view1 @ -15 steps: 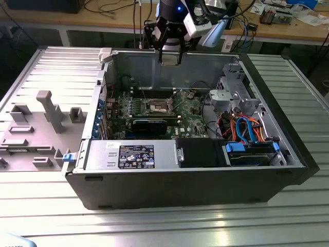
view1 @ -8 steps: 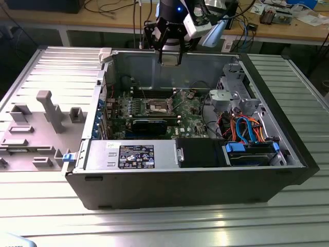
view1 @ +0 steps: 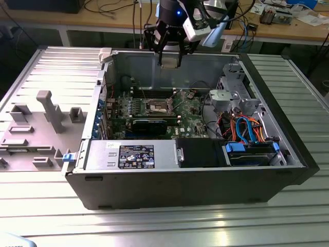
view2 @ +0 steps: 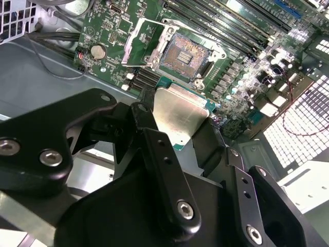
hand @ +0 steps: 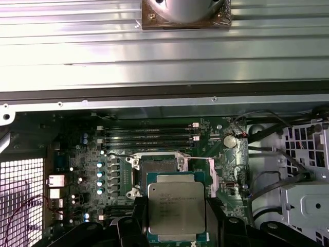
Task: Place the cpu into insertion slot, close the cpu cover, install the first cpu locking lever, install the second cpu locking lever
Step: 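Place the cpu into insertion slot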
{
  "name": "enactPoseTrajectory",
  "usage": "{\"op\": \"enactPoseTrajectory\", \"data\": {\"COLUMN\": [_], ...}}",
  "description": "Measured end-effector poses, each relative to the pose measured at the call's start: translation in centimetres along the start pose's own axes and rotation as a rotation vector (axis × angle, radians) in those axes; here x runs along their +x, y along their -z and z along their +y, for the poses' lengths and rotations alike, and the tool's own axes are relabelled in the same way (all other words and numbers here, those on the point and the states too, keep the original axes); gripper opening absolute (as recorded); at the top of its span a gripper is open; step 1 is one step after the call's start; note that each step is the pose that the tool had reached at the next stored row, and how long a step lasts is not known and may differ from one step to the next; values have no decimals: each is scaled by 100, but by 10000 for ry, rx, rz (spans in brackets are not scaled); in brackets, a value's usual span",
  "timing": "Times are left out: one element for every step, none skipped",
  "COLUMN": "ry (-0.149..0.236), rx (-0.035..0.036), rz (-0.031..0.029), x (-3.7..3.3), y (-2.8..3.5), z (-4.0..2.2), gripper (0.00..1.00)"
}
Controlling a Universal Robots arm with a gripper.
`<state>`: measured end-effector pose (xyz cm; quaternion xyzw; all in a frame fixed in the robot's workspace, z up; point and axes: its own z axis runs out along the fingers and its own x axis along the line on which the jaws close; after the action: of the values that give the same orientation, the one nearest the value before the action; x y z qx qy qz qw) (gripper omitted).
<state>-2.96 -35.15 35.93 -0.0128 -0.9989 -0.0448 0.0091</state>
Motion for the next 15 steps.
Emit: {"op": "enactPoseTrajectory", "data": {"ry": [0, 0, 0, 0, 0, 0, 0, 0, 0, 0, -1, 1, 4, 6, 8], "rx": [0, 0, 0, 0, 0, 0, 0, 1, 0, -4, -4, -1, 0, 0, 0], "rz": [0, 0, 0, 0, 0, 0, 0, 0, 0, -2, -2, -1, 0, 0, 1], "x": [0, 0, 0, 0, 0, 0, 0, 0, 0, 1, 2, 3, 5, 7, 9], "y": [-5, -5, -6, -7, -8, -9, -11, -11, -12, -13, -13, -11, -10, -8, -8], "z": [0, 0, -1, -1, -1, -1, -1, -1, -1, -4, -9, -15, -27, -40, -50], "gripper": [54, 54, 54, 54, 54, 54, 54, 54, 54, 54, 54, 54, 54, 54, 54]}}
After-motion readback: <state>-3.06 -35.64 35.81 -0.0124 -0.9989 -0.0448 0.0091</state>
